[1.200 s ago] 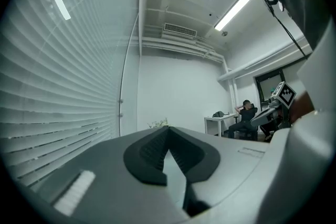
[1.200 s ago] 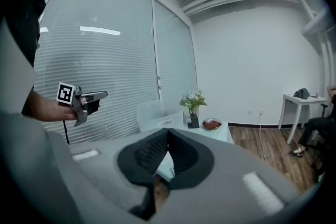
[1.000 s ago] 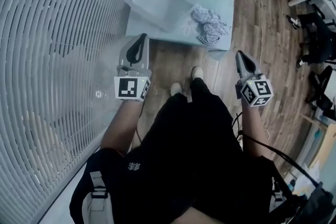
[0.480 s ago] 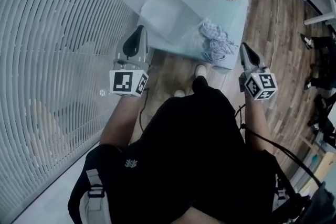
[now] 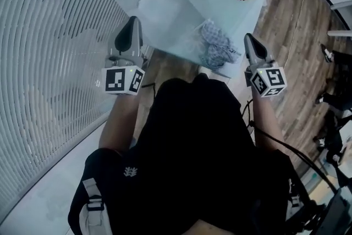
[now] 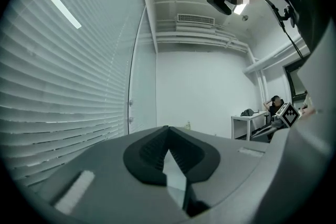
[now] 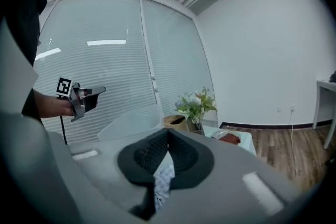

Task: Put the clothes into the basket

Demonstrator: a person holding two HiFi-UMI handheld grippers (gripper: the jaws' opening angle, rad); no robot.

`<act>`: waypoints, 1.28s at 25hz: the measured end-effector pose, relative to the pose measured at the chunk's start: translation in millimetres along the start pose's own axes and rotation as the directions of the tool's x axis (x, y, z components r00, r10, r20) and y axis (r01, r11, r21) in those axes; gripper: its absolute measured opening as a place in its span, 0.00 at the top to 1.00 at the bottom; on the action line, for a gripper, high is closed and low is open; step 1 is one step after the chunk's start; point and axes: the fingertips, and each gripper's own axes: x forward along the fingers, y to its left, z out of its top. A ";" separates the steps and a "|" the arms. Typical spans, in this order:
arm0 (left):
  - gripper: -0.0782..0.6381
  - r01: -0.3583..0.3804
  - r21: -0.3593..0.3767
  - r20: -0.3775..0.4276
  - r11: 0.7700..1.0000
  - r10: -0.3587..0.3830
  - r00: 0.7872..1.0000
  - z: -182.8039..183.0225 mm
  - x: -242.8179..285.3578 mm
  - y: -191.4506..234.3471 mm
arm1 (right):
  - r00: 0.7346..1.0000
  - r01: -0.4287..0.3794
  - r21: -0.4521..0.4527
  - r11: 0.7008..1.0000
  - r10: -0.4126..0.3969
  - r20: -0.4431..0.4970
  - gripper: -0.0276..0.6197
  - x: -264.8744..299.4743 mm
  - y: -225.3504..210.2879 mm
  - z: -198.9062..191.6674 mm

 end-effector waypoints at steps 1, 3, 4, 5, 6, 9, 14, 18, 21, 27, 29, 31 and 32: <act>0.88 -0.004 0.005 -0.010 1.000 0.004 1.000 -2.8 3.6 -1.6 | 1.000 -0.008 0.005 1.000 0.008 0.000 0.95 3.0 -1.8 -4.7; 0.88 -0.012 0.009 -0.040 1.000 0.012 0.999 -9.1 10.0 -4.0 | 1.000 -0.015 0.024 1.000 0.015 0.001 0.95 6.5 -4.4 -12.7; 0.88 -0.014 0.010 -0.054 1.000 0.015 0.998 -11.5 12.6 -4.6 | 1.000 -0.015 0.034 0.999 0.015 -0.005 0.95 7.3 -4.9 -16.7; 0.88 -0.015 0.009 -0.062 1.000 0.016 0.998 -12.9 15.2 -4.6 | 1.000 -0.014 0.042 0.999 0.015 -0.014 0.95 8.1 -4.6 -20.9; 0.88 -0.014 0.008 -0.064 1.000 0.014 0.998 -13.6 18.0 -4.0 | 1.000 -0.015 0.045 0.999 0.016 -0.026 0.95 9.0 -3.7 -25.2; 0.88 0.008 0.008 -0.056 1.000 -0.007 0.998 -15.7 27.9 -2.1 | 0.998 -0.015 0.033 0.999 0.017 -0.066 0.95 12.1 -0.3 -39.1; 0.88 0.053 0.018 -0.083 0.998 -0.051 0.995 -34.9 48.1 -2.5 | 0.991 -0.033 -0.011 0.999 0.031 -0.126 0.95 15.5 9.2 -70.5; 0.88 0.087 0.032 -0.092 0.996 -0.084 0.992 -43.7 61.8 -2.4 | 0.976 -0.033 0.036 0.999 0.040 -0.212 0.87 18.4 19.7 -112.5; 0.88 0.104 0.049 -0.093 0.993 -0.099 0.991 -48.2 64.7 -2.8 | 0.968 -0.011 0.076 0.997 0.029 -0.248 0.80 20.7 19.3 -137.1; 0.88 0.131 0.078 -0.098 0.988 -0.124 0.987 -60.8 68.5 -1.4 | 0.955 -0.020 0.006 1.000 0.021 -0.296 0.53 33.7 21.2 -166.5; 0.88 0.132 0.072 -0.095 0.989 -0.125 0.988 -66.5 68.7 -2.4 | 0.949 -0.024 -0.013 1.000 0.019 -0.314 0.45 35.9 21.3 -176.8; 0.88 0.133 0.064 -0.093 0.989 -0.127 0.988 -69.1 68.7 -2.3 | 0.945 -0.026 -0.039 0.999 0.011 -0.328 0.39 38.0 21.8 -182.4; 0.88 0.134 0.060 -0.095 0.989 -0.128 0.987 -70.7 69.3 -1.2 | 0.942 -0.027 -0.048 0.998 0.009 -0.335 0.36 40.0 22.3 -185.4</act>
